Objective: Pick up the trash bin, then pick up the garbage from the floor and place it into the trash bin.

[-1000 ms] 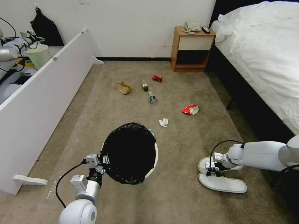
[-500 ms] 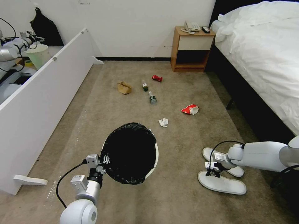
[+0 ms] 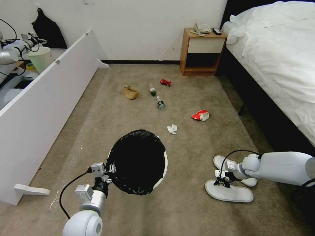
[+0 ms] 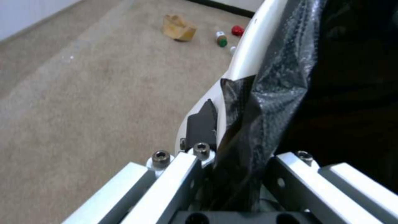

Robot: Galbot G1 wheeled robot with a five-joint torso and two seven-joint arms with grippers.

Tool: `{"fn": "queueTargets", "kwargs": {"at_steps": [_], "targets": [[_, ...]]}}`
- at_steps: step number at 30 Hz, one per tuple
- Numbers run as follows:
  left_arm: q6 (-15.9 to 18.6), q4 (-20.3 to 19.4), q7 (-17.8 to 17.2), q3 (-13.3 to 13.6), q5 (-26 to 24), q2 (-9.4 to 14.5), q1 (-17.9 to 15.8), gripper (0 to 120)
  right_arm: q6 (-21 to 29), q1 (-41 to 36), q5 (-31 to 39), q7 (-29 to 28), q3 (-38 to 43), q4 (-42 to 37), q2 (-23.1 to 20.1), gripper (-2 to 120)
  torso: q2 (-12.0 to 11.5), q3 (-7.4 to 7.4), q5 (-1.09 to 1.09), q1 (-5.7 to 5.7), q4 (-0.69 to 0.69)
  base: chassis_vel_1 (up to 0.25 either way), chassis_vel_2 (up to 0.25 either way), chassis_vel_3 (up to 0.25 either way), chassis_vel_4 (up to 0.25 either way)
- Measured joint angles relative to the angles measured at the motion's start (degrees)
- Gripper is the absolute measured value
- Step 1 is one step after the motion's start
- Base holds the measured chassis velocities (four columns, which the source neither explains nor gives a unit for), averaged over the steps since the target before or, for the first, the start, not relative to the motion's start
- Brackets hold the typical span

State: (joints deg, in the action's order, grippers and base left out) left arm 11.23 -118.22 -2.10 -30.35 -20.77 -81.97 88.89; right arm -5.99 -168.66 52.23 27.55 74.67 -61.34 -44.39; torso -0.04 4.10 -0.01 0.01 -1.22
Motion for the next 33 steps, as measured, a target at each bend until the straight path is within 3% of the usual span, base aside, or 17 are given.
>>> {"fn": "queueTargets", "kwargs": {"at_steps": [25, 33], "targets": [[4.16, -1.13, -6.08, 1.43, -12.05, 7.26, -0.65, 2, -3.17, 9.39, -3.81, -1.35, 4.43, -13.3, 12.01, 0, 0.0, 0.0, 0.01, 0.0, 0.0, 0.0, 0.0, 0.0, 0.0], [5.43, -0.73, -7.81, 1.86, -15.74, 9.08, -1.29, 2, -3.71, 17.08, -4.29, -1.97, 3.5, -21.97, 20.82, 0, 0.0, 0.0, 0.01, 0.0, 0.0, 0.0, 0.0, 0.0, 0.0]]}}
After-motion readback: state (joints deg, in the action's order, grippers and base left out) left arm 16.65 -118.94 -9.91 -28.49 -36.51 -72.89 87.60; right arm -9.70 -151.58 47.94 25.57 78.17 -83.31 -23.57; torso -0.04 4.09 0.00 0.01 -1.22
